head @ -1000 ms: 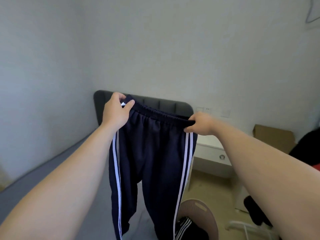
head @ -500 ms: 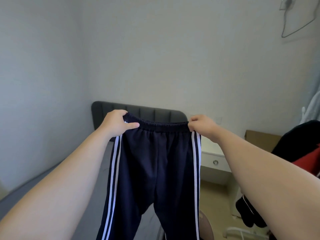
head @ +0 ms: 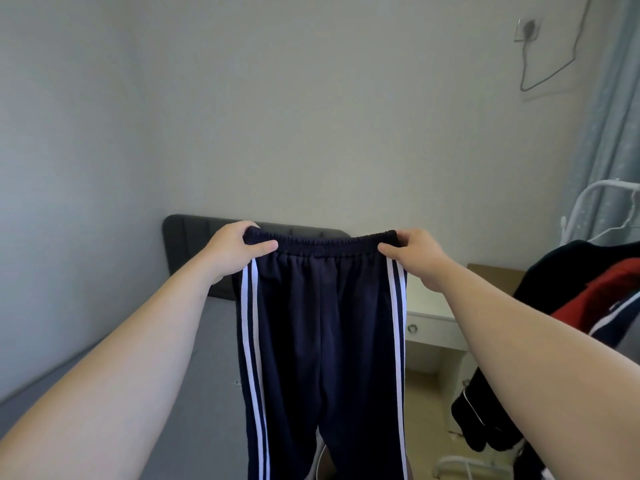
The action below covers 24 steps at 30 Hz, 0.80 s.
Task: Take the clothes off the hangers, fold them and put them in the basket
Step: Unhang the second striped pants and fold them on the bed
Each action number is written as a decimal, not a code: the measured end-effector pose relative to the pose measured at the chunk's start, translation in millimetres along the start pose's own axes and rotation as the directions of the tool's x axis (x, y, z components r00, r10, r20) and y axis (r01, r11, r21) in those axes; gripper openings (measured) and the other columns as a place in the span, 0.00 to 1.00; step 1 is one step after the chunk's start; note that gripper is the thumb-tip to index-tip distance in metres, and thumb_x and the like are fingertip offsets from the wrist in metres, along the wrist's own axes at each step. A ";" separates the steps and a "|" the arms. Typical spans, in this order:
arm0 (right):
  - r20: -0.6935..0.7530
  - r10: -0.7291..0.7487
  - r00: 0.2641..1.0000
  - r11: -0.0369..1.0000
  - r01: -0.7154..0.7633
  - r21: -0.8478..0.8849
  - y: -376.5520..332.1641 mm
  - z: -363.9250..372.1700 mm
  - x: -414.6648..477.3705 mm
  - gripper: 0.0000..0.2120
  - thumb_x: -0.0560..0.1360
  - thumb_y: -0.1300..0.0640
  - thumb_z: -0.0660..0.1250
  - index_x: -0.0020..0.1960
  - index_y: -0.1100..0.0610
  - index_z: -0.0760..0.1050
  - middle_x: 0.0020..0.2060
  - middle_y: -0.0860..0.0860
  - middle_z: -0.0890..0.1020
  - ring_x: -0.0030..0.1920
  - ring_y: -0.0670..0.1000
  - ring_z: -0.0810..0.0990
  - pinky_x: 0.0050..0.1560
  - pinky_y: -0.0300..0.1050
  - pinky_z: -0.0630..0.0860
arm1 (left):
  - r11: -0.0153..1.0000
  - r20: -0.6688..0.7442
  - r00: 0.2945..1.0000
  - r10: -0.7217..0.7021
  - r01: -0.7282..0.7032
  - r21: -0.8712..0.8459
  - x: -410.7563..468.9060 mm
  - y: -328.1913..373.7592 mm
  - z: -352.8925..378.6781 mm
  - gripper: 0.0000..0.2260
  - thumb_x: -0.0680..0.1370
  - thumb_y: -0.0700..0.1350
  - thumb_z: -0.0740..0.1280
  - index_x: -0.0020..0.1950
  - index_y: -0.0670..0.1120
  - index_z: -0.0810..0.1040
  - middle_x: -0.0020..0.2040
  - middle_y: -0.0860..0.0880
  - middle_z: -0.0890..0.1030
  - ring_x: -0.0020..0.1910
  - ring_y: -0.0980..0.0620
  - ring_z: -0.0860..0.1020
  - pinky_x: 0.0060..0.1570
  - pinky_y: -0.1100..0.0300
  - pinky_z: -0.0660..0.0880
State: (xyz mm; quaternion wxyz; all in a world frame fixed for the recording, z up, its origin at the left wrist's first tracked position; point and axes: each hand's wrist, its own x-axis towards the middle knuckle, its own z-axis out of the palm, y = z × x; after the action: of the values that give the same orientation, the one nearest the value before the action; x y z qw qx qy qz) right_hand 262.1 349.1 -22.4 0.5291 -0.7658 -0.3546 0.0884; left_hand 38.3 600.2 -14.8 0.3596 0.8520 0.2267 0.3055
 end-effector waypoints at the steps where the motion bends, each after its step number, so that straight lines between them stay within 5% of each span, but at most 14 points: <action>1: -0.011 -0.003 1.000 0.998 0.004 0.059 1.5 -1.5 -1.2 0.07 0.79 0.55 0.68 0.56 0.53 0.81 0.49 0.48 0.85 0.50 0.48 0.84 0.47 0.40 0.77 | 1.000 0.009 1.000 0.010 -0.009 -0.026 0.0 1.5 1.5 0.11 0.74 0.54 0.75 0.46 0.48 0.80 0.43 0.53 0.82 0.43 0.54 0.78 0.44 0.60 0.72; 4: -0.075 -0.034 0.997 0.990 0.044 0.132 3.6 -4.4 -6.0 0.07 0.81 0.52 0.65 0.56 0.50 0.79 0.51 0.47 0.84 0.52 0.49 0.84 0.55 0.46 0.79 | 0.994 0.052 0.998 0.026 -0.021 -0.108 0.4 7.9 5.1 0.08 0.76 0.54 0.72 0.48 0.51 0.80 0.45 0.56 0.83 0.46 0.56 0.79 0.46 0.62 0.71; 9: -0.192 -0.099 0.976 0.992 0.112 0.057 2.9 -5.2 -14.6 0.08 0.82 0.48 0.61 0.58 0.48 0.74 0.50 0.41 0.81 0.49 0.42 0.79 0.44 0.36 0.72 | 0.948 0.145 0.989 0.028 0.020 -0.317 0.5 13.6 10.0 0.10 0.77 0.51 0.71 0.56 0.50 0.82 0.53 0.57 0.85 0.57 0.59 0.80 0.62 0.60 0.72; 16: -0.265 -0.083 0.961 0.995 0.066 -0.073 8.3 -0.8 -12.8 0.13 0.82 0.48 0.60 0.62 0.52 0.74 0.51 0.44 0.81 0.50 0.45 0.78 0.52 0.42 0.71 | 0.928 0.102 0.991 -0.091 0.122 -0.352 -2.5 23.3 33.8 0.06 0.75 0.51 0.74 0.49 0.51 0.82 0.48 0.58 0.85 0.49 0.63 0.79 0.43 0.69 0.71; 24: -0.367 -0.049 0.929 0.997 0.064 0.030 16.4 -1.5 -19.5 0.11 0.81 0.45 0.60 0.50 0.51 0.74 0.36 0.48 0.78 0.36 0.48 0.75 0.38 0.43 0.71 | 0.937 0.063 0.998 -0.005 0.026 -0.348 -1.3 25.9 39.0 0.08 0.76 0.51 0.73 0.52 0.50 0.83 0.49 0.58 0.85 0.49 0.63 0.81 0.49 0.67 0.73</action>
State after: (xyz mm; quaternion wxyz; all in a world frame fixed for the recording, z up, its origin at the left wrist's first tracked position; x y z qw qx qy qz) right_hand 255.9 332.5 -40.7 0.6040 -0.7472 -0.2698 -0.0638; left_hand 68.3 564.3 -17.4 0.5141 0.7820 0.1645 0.3116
